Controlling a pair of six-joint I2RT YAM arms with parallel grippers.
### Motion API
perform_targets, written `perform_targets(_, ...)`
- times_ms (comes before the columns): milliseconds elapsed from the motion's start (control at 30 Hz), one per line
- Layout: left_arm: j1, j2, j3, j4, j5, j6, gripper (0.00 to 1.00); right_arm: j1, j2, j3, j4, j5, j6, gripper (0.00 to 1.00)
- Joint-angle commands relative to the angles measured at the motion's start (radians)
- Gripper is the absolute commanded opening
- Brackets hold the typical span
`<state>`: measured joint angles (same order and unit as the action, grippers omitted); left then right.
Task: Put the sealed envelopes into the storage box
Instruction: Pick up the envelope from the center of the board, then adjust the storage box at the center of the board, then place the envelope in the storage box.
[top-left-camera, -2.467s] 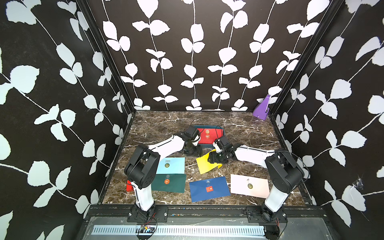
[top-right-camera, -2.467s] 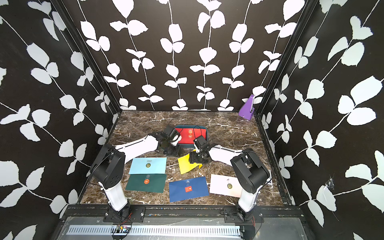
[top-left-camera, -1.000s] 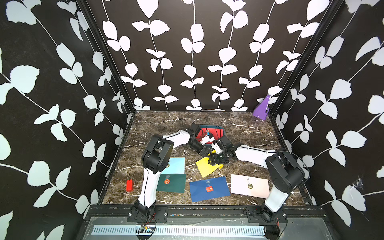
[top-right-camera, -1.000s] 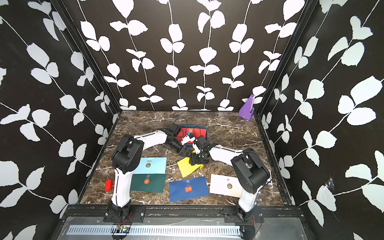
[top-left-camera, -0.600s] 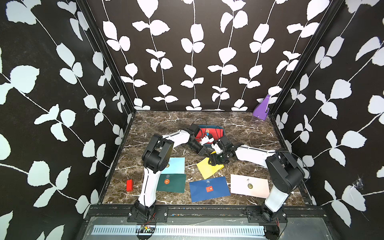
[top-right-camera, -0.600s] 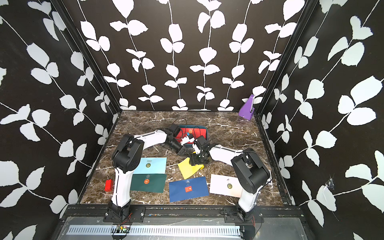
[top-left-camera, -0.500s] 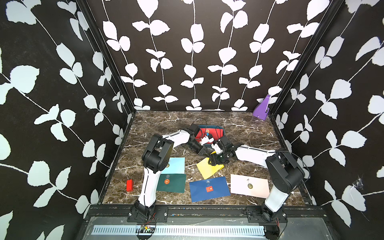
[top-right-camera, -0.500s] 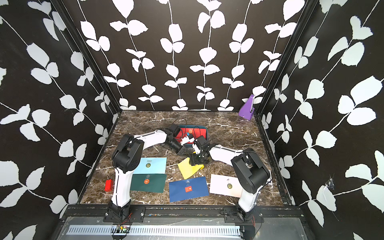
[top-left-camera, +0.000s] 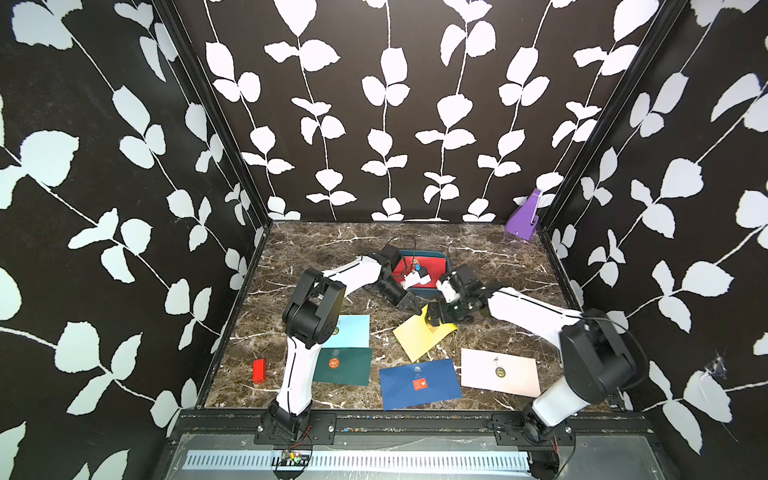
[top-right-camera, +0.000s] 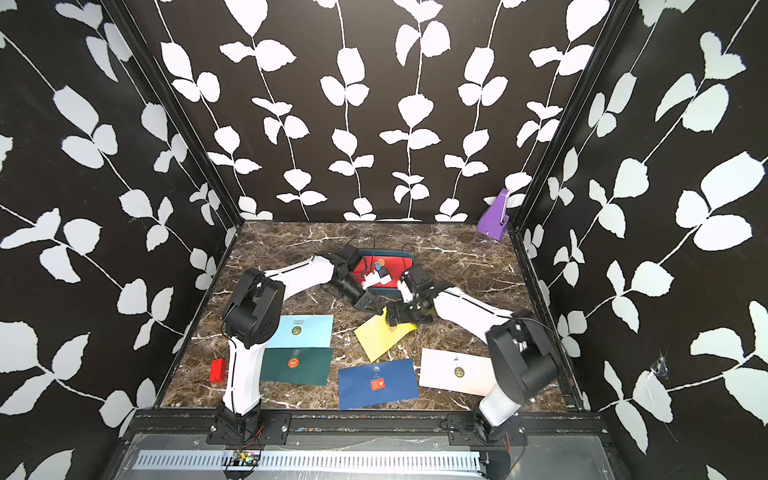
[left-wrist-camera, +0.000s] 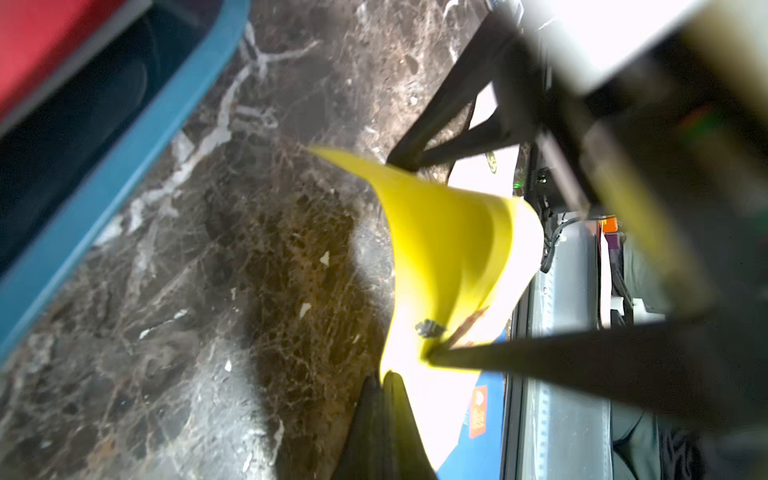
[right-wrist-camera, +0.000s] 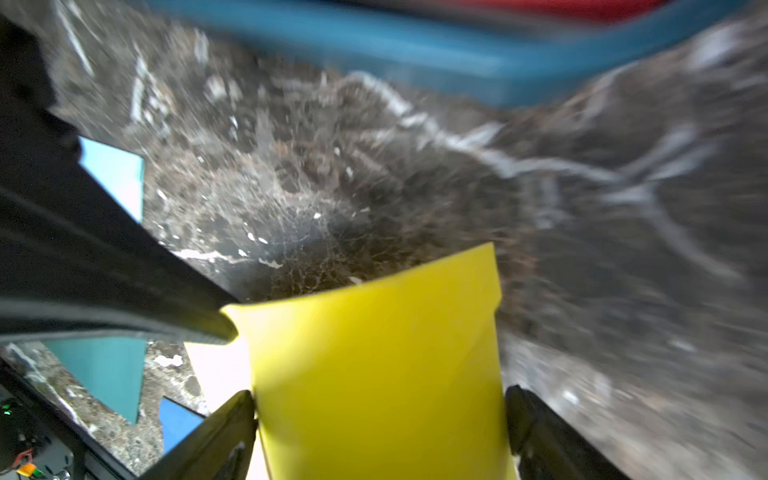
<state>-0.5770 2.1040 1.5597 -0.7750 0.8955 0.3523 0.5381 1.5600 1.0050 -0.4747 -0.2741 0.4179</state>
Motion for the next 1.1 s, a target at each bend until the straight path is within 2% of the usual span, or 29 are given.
perform_targets(0,-0.003,-0.08,0.039,-0.057,-0.013,0.022,0.0,-0.033,-0.084,-0.029,-0.065,0.025,-0.023,0.96)
perform_targets(200,-0.002,-0.101,0.108,-0.137,-0.067,0.041,0.0,-0.116,-0.188,-0.038,-0.086,0.05,-0.015,0.98)
perform_targets(400,-0.002,-0.131,0.192,-0.239,-0.142,0.048,0.0,-0.174,-0.191,-0.027,-0.027,0.163,0.094,0.86)
perform_targets(567,0.001,-0.175,0.251,-0.305,-0.268,0.01,0.0,-0.181,-0.136,-0.006,0.056,0.211,0.187,0.66)
perform_targets(767,0.012,-0.217,0.357,-0.386,-0.472,-0.025,0.0,-0.181,-0.031,0.024,0.176,0.172,0.258,0.51)
perform_targets(1067,0.027,-0.191,0.528,-0.459,-0.617,0.006,0.0,-0.176,0.095,0.097,0.304,0.145,0.266,0.48)
